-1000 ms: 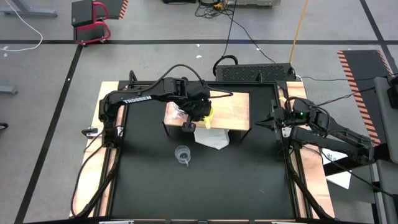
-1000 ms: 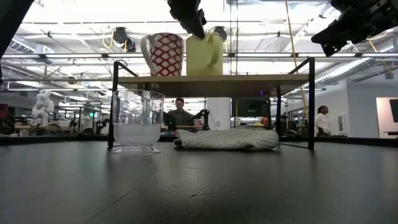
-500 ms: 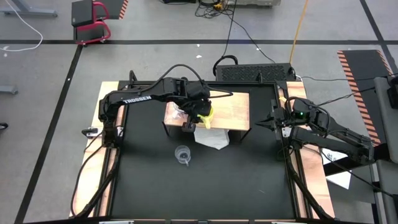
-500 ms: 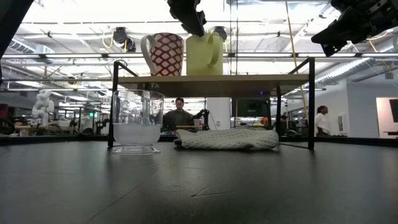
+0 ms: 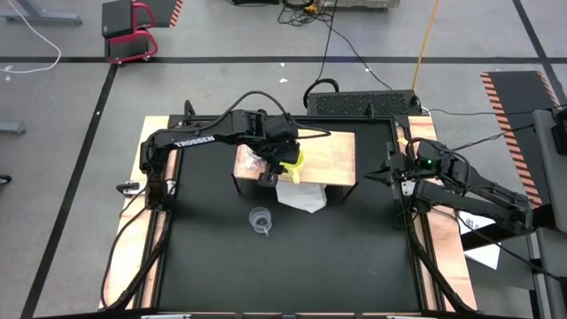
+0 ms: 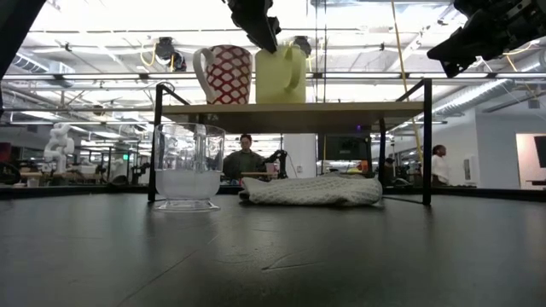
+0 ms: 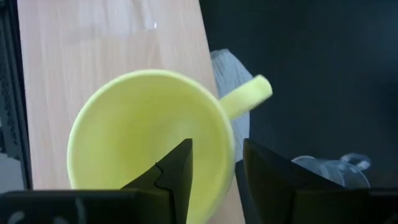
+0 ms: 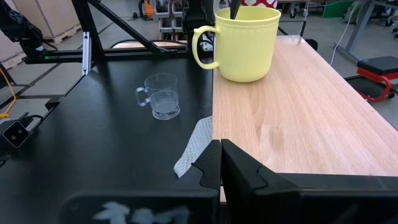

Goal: Stack small to large cups/mugs on shelf
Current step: Put the transparent mug on the shelf

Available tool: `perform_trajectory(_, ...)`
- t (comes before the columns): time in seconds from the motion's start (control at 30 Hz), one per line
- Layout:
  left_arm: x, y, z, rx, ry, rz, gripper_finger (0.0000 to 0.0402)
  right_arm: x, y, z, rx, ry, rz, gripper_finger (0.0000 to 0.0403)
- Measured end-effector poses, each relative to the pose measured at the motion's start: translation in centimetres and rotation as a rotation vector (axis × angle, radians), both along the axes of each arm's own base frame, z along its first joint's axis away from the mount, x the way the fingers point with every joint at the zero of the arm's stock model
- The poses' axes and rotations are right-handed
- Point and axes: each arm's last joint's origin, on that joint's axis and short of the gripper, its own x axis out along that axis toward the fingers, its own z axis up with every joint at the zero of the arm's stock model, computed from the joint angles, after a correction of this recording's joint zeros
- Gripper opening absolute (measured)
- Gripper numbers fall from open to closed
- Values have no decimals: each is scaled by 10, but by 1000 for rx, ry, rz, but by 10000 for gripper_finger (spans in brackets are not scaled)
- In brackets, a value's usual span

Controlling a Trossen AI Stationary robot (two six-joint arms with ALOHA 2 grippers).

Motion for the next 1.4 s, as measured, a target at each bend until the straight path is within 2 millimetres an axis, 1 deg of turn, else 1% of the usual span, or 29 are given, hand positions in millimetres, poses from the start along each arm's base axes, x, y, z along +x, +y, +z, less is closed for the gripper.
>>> perform_trajectory(0.23,-5,-2,10,32,-41,-1,143,0,0,0,0,0,0,0)
perform_trajectory(0.43,-20,-8,28,23,-70,4,142,0,0,0,0,0,0,0)
perform_trajectory(0.5,-25,-13,32,17,-71,3,135,0,0,0,0,-1,-1,0)
perform_trajectory(0.6,-32,-19,39,29,-80,-6,104,0,0,0,1,2,0,0)
perform_trajectory(0.73,-40,-25,44,71,-73,-49,25,0,0,0,1,3,0,0)
perform_trajectory(0.77,-40,-26,46,75,-81,-57,13,0,0,0,1,2,0,0)
perform_trajectory(0.83,-44,-25,50,75,-105,-50,9,0,0,0,1,3,0,0)
perform_trajectory(0.93,-45,-24,52,61,-163,-54,4,0,0,0,1,3,0,0)
perform_trajectory(1.1,-58,-19,47,21,-228,-72,2,0,0,0,2,4,0,0)
perform_trajectory(1.23,-74,-15,41,20,-308,-66,1,0,0,-1,2,5,0,0)
perform_trajectory(1.4,-101,-17,35,-10,-428,-91,1,0,0,0,2,3,0,0)
